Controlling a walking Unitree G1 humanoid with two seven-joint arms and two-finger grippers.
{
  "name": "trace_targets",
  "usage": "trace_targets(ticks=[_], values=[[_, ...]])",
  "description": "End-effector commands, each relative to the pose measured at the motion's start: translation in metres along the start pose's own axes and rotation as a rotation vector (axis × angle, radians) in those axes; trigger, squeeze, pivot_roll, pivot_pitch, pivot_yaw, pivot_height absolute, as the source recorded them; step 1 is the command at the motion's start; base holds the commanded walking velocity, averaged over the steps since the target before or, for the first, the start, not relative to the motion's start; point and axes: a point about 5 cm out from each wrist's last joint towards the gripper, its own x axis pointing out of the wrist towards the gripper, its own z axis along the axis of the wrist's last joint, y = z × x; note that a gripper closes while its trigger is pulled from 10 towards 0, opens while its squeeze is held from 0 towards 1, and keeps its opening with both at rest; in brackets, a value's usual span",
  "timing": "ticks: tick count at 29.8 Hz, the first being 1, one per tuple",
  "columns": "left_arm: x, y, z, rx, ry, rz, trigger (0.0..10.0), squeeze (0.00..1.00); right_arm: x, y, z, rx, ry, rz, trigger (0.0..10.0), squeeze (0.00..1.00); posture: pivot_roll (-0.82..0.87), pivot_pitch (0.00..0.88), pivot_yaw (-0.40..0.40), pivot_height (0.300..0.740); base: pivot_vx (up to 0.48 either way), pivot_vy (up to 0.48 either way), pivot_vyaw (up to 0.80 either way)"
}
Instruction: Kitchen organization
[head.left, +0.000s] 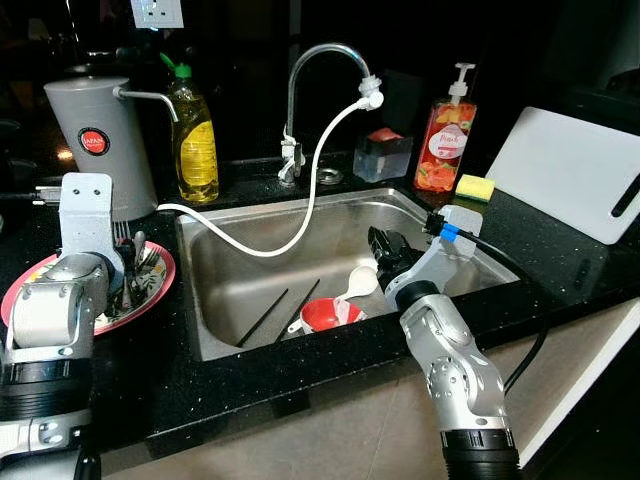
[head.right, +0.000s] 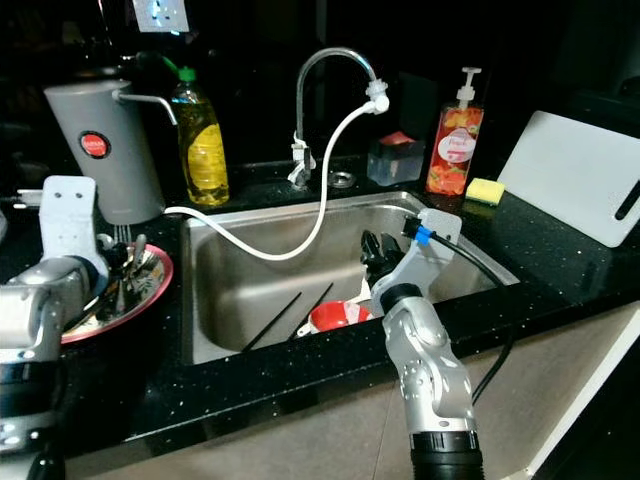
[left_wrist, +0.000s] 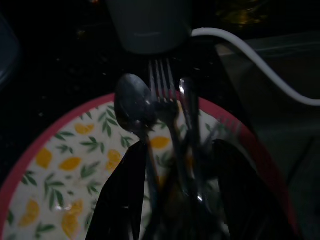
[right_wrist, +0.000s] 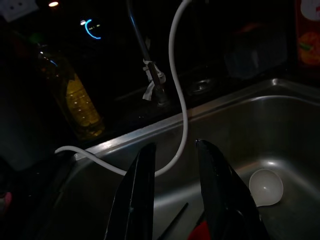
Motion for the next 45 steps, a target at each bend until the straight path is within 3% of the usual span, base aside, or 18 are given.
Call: trace_targets(ticks=[1, 31, 38, 45], values=[[0.000, -0.002, -0.007, -0.017, 0.036, -0.010, 10.0, 0.00, 0.001, -0.001, -0.001, 0.005, 0.002, -0.003, 10.0, 0.00, -0.01, 0.000, 0.000, 0.740, 0.000, 0.000, 0.00], [0.001, -0.001, -0.018, -0.017, 0.075, 0.014, 10.0, 0.00, 0.001, -0.005, 0.000, -0.006, -0.006, -0.011, 10.0, 0.00, -0.02, 0.006, -0.002, 0.740, 0.000, 0.000, 0.00], [0.003, 0.004, -0.036, -0.046, 0.189, 0.015, 10.0, 0.00, 0.002, -0.005, 0.000, -0.007, -0.004, -0.008, 10.0, 0.00, -0.02, 0.005, -0.009, 0.740, 0.000, 0.000, 0.00], [0.010, 0.012, -0.043, -0.015, 0.223, 0.036, 10.0, 0.00, 0.003, -0.004, 0.000, -0.005, -0.003, -0.003, 10.0, 0.00, -0.02, 0.007, -0.011, 0.740, 0.000, 0.000, 0.00]])
